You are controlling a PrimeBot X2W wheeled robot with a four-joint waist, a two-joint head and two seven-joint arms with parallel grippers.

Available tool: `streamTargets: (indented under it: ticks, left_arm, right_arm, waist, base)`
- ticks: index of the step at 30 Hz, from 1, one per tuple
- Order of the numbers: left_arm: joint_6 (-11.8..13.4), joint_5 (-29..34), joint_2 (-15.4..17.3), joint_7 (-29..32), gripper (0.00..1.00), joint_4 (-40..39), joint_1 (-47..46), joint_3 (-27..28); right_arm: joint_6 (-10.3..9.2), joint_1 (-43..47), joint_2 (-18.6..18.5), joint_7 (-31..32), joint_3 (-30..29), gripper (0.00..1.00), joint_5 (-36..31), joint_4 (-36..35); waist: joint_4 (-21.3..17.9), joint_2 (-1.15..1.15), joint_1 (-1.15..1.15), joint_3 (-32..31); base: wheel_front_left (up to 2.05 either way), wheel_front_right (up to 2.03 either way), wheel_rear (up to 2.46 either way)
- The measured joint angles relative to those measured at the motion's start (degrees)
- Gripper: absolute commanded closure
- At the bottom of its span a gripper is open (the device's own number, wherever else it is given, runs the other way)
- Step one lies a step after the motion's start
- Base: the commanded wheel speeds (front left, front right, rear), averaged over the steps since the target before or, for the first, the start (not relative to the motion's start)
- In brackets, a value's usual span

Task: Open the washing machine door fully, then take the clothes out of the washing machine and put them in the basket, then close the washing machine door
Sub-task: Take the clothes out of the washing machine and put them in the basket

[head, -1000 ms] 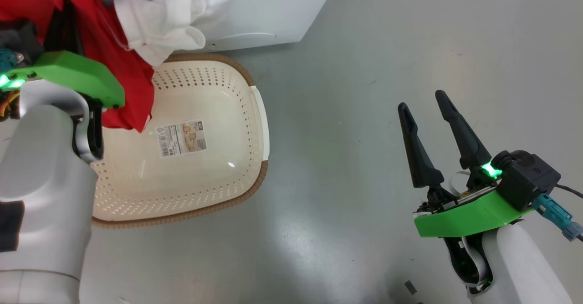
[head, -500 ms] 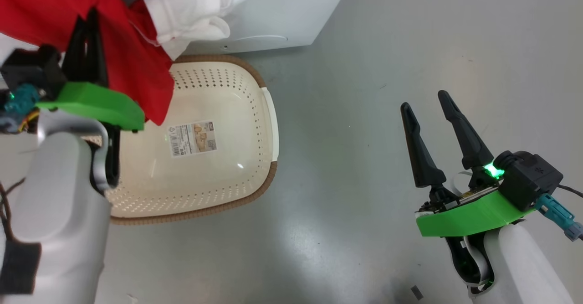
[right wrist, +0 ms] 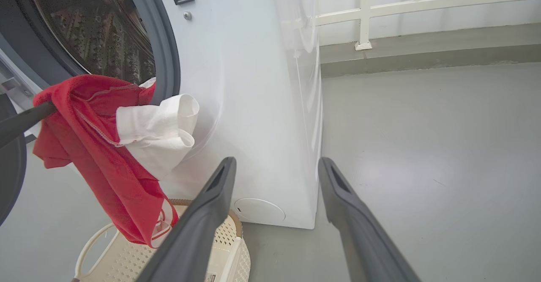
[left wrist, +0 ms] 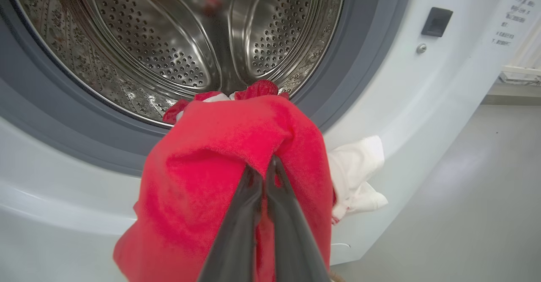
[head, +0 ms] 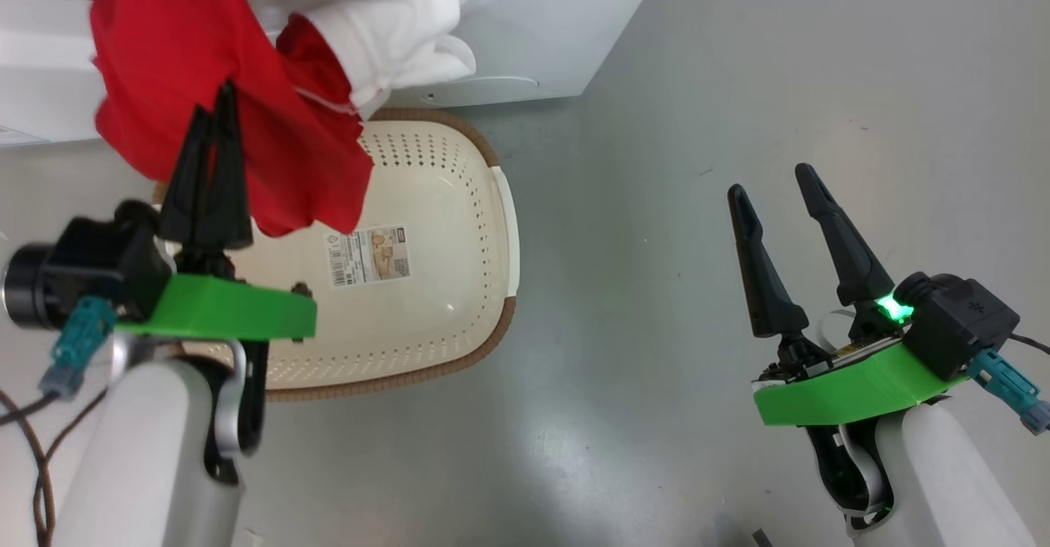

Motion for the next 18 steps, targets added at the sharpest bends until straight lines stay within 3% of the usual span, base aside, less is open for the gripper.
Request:
streamTargets:
  ticks: [9,14,18]
  left_arm:
    - [2.2,0.4,0.0,4.4,1.00,-10.5,8.3,-1.5]
    - [2.2,-0.2,-0.1,4.4,1.00,-7.7,9.4,-2.2]
    - [0.7,-0.7,-0.5,2.2,1.00,1.9,9.1,-2.8]
  right_arm:
    - [0.00,0.1,0.0,0.0,0.0,0.00,0.0,0.0]
    - [0.00,0.1,0.0,0.0,0.3,0.00,0.0,0.0]
    - [0.00,0.0,0.0,0.0,0.6,0.00,0.0,0.0]
  waist:
    - [0.4,0.00,0.00,-0.1]
    - [0.4,0.00,0.00,0.3]
    - [0.0,0.00,0.00,0.8]
  base:
    - [0.00,0.00,0.00]
    - [0.00,0.00,0.00]
    - [0.00,0.00,0.00]
